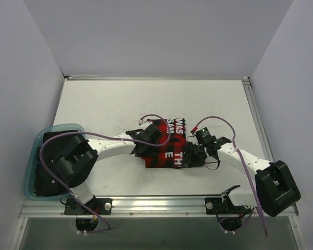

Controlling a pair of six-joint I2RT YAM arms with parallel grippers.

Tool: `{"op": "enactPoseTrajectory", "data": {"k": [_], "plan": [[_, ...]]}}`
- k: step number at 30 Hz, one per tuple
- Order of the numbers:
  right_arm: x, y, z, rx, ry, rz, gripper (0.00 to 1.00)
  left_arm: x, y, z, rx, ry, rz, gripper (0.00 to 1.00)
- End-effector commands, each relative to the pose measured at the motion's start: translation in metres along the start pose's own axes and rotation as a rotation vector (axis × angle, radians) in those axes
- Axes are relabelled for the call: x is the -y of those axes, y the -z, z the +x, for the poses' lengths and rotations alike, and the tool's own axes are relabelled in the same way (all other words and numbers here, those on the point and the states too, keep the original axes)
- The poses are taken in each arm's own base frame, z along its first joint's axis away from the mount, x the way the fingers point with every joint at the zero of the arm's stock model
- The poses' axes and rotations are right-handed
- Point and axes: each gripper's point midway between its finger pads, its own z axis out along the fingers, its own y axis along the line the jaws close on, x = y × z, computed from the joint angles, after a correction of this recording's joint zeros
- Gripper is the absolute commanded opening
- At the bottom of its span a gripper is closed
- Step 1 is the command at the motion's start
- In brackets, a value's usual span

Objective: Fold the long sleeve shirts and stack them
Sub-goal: Fold the shirt

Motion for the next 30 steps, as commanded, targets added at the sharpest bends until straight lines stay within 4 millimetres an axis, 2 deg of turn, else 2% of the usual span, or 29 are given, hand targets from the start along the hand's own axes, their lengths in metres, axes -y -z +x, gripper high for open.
{"op": "enactPoseTrajectory", "data": {"k": [1, 3, 5, 6, 7, 8, 9, 10, 11, 12, 13, 14, 15, 17, 18, 19, 20, 22, 23, 24, 25, 26, 27, 28, 29, 30], "plan": [[-0.022, -0.006, 0.015, 0.011, 0.077, 0.016, 0.34, -0.009, -0.005, -0.026, 0.070, -0.074, -0.068, 0.67], [-0.052, -0.019, 0.026, 0.003, 0.116, -0.029, 0.31, -0.013, -0.008, -0.041, 0.098, -0.148, -0.091, 0.67], [-0.075, -0.026, 0.027, 0.023, 0.123, -0.052, 0.29, -0.023, -0.010, -0.062, 0.131, -0.173, -0.111, 0.67], [-0.096, -0.035, 0.034, 0.020, 0.169, -0.081, 0.28, -0.030, -0.010, -0.074, 0.152, -0.183, -0.134, 0.70], [-0.119, -0.035, 0.024, 0.059, 0.187, -0.114, 0.27, -0.033, -0.007, -0.091, 0.175, -0.216, -0.140, 0.71], [-0.134, -0.037, 0.022, 0.066, 0.201, -0.133, 0.27, -0.046, -0.005, -0.110, 0.198, -0.194, -0.162, 0.73], [-0.152, -0.046, 0.020, 0.074, 0.217, -0.163, 0.26, -0.055, -0.003, -0.124, 0.221, -0.213, -0.182, 0.77], [-0.166, -0.049, 0.024, 0.069, 0.246, -0.183, 0.26, -0.053, 0.005, -0.145, 0.261, -0.196, -0.171, 0.79], [-0.191, -0.049, 0.017, 0.075, 0.277, -0.219, 0.26, -0.064, 0.011, -0.164, 0.284, -0.159, -0.170, 0.81], [-0.198, -0.049, 0.017, 0.067, 0.291, -0.221, 0.26, -0.066, 0.018, -0.176, 0.306, -0.154, -0.162, 0.85], [-0.214, -0.042, 0.009, 0.081, 0.308, -0.243, 0.27, -0.068, 0.025, -0.187, 0.328, -0.140, -0.155, 0.87], [-0.216, -0.038, 0.000, 0.118, 0.317, -0.233, 0.27, -0.065, 0.043, -0.202, 0.372, -0.120, -0.135, 0.90], [-0.200, -0.035, -0.001, 0.109, 0.343, -0.168, 0.28, -0.062, 0.052, -0.206, 0.391, -0.102, -0.120, 0.91], [-0.180, -0.019, -0.024, 0.164, 0.324, -0.108, 0.30, -0.060, 0.076, -0.204, 0.419, -0.049, -0.081, 0.95], [-0.159, -0.015, -0.028, 0.150, 0.317, -0.055, 0.32, -0.059, 0.081, -0.200, 0.422, 0.042, -0.055, 0.96], [-0.145, -0.009, -0.035, 0.161, 0.300, -0.031, 0.33, -0.060, 0.084, -0.190, 0.403, 0.083, -0.044, 0.96], [-0.119, 0.003, -0.053, 0.201, 0.255, 0.005, 0.34, -0.061, 0.089, -0.178, 0.392, 0.120, -0.022, 0.96], [-0.088, 0.018, -0.066, 0.220, 0.248, 0.060, 0.40, -0.047, 0.091, -0.153, 0.353, 0.192, 0.019, 0.96], [-0.065, 0.032, -0.089, 0.262, 0.180, 0.076, 0.43, -0.037, 0.098, -0.145, 0.355, 0.203, 0.054, 0.96], [-0.060, 0.039, -0.095, 0.249, 0.160, 0.056, 0.46, -0.033, 0.092, -0.130, 0.327, 0.242, 0.061, 0.96], [-0.049, 0.047, -0.107, 0.264, 0.164, 0.060, 0.48, -0.013, 0.095, -0.112, 0.306, 0.224, 0.101, 0.96], [-0.028, 0.052, -0.124, 0.279, 0.111, 0.089, 0.48, -0.005, 0.092, -0.102, 0.288, 0.232, 0.120, 0.93], [-0.026, 0.063, -0.143, 0.316, 0.105, 0.088, 0.49, 0.002, 0.088, -0.089, 0.265, 0.265, 0.132, 0.91], [-0.024, 0.065, -0.153, 0.318, 0.097, 0.073, 0.49, 0.016, 0.086, -0.075, 0.248, 0.256, 0.161, 0.91], [-0.018, 0.058, -0.163, 0.295, 0.098, 0.074, 0.49, 0.020, 0.078, -0.066, 0.229, 0.255, 0.157, 0.89], [-0.010, 0.060, -0.176, 0.303, 0.076, 0.077, 0.49, 0.024, 0.073, -0.060, 0.214, 0.271, 0.157, 0.87]]}}
